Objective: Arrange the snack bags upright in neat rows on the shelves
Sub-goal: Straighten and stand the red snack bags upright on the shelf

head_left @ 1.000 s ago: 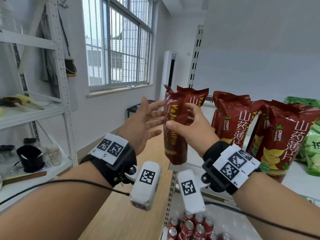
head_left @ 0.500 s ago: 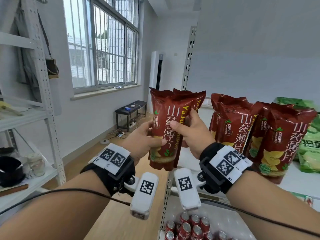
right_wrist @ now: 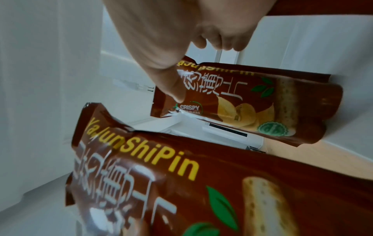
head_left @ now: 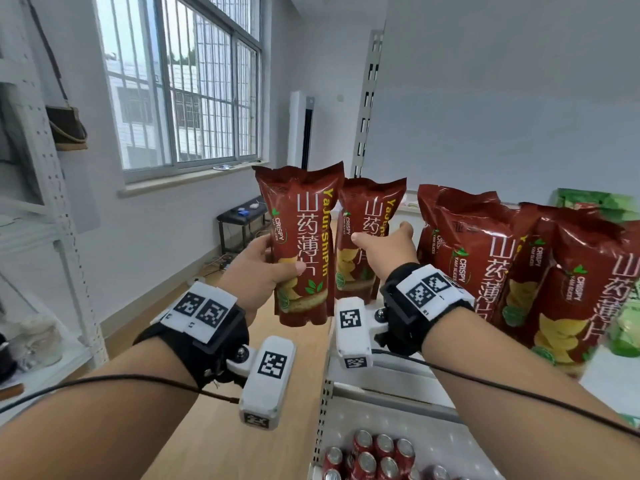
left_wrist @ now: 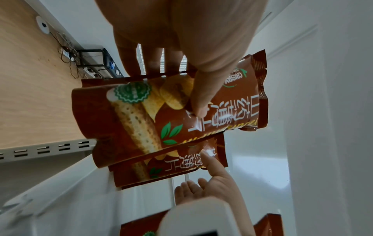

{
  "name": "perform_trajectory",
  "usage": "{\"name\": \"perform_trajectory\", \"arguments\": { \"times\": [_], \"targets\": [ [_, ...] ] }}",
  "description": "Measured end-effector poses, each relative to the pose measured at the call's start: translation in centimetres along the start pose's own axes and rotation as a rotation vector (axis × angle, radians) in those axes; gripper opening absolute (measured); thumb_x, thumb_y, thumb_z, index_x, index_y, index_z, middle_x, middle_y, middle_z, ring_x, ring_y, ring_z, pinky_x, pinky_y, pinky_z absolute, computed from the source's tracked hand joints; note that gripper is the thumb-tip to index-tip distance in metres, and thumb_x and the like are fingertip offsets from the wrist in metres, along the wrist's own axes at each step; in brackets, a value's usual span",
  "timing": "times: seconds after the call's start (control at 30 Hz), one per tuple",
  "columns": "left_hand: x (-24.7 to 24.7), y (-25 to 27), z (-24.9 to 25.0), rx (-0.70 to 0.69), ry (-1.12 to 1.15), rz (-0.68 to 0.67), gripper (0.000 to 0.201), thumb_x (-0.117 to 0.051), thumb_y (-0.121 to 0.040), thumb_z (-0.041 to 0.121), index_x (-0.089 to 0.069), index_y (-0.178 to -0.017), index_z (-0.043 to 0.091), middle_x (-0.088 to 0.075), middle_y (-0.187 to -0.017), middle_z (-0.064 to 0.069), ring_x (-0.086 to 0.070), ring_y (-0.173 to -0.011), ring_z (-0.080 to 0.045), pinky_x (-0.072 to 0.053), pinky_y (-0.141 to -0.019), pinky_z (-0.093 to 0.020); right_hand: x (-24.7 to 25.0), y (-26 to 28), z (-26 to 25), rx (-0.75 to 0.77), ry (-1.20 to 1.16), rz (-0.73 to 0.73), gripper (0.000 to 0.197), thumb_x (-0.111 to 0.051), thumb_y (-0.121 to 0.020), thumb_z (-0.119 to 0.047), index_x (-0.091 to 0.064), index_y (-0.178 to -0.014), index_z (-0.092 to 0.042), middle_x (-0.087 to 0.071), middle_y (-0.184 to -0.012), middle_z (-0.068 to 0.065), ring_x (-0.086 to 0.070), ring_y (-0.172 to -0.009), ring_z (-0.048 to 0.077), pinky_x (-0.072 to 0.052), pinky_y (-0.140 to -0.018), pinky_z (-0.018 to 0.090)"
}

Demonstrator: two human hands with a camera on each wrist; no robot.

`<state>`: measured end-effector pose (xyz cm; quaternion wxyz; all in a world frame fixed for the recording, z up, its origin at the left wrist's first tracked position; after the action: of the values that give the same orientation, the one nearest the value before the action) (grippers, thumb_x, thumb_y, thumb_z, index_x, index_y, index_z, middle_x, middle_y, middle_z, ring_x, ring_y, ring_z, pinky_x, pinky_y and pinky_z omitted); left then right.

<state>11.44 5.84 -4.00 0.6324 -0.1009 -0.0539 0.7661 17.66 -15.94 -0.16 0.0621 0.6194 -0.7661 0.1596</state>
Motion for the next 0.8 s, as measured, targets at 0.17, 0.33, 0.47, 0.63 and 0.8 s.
{"name": "perform_trajectory", "arguments": {
  "times": [0.17, 0.33, 0.47, 0.63, 0.8],
  "targets": [
    [0.8, -1.4, 0.1, -0.014, -0.015, 0.072, 0.038, -0.074, -0.077, 0.005, -0.058, -0.099, 0.031, -0.072, -0.101, 0.003, -0.069, -0.094, -0.016, -0.051, -0.082, -0.036, -1.1, -2.3, 0.7, -0.049, -0.057, -0.025, 0.092, -0.073, -0.077, -0.03, -0.013, -0.143, -0.013, -0.051, -0.13, 0.013, -0.053, -0.113, 0.031, -0.047, -0.088, 0.041],
    [2.4, -2.7, -0.3, -0.031, -0.003, 0.185, 0.046, -0.074, -0.077, 0.005, -0.054, -0.117, 0.019, -0.069, -0.102, 0.0, -0.068, -0.091, -0.019, -0.053, -0.081, -0.037, -1.6, -2.0, 0.6, 0.064, -0.061, -0.015, 0.053, -0.072, -0.076, -0.028, -0.039, -0.115, -0.013, -0.057, -0.113, 0.009, -0.051, -0.08, 0.02, -0.043, -0.071, 0.029],
    [3.0, -5.2, -1.0, -0.013, -0.013, 0.221, 0.038, -0.075, -0.076, 0.006, -0.057, -0.106, 0.021, -0.07, -0.104, -0.003, -0.071, -0.084, -0.017, -0.056, -0.079, -0.039, -0.9, -0.7, 0.1, 0.179, -0.065, -0.02, 0.048, -0.074, -0.072, -0.033, -0.039, -0.102, -0.02, -0.057, -0.099, -0.001, -0.055, -0.079, 0.012, -0.043, -0.066, 0.024],
    [-0.7, -7.8, -2.0, 0.021, -0.114, 0.088, 0.067, -0.081, -0.053, 0.03, -0.058, -0.115, 0.021, -0.07, -0.108, -0.005, -0.068, -0.097, -0.027, -0.052, -0.092, -0.05, 0.2, 1.3, 0.0, 0.181, -0.168, -0.042, 0.042, -0.078, -0.069, -0.033, -0.048, -0.097, -0.024, -0.064, -0.093, -0.006, -0.064, -0.085, 0.014, -0.054, -0.079, 0.037],
    [-6.2, -8.9, -0.7, -0.079, -0.238, -0.096, 0.036, -0.074, -0.068, 0.026, -0.063, -0.1, 0.037, -0.072, -0.102, -0.001, -0.069, -0.094, -0.026, -0.055, -0.086, -0.047, 0.8, 2.9, -0.7, 0.22, -0.154, -0.061, 0.042, -0.078, -0.066, -0.037, -0.051, -0.097, -0.03, -0.068, -0.098, -0.007, -0.066, -0.091, 0.016, -0.054, -0.086, 0.043]
  ]
}}
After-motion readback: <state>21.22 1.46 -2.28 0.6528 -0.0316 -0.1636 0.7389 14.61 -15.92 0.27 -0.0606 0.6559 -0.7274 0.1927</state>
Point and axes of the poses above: each hand's wrist, its own y-axis away from the middle knuckle, its own x-axis out of the back of the hand, z = x × y, the point moved 10 cm from there along -y, towards the middle knuckle
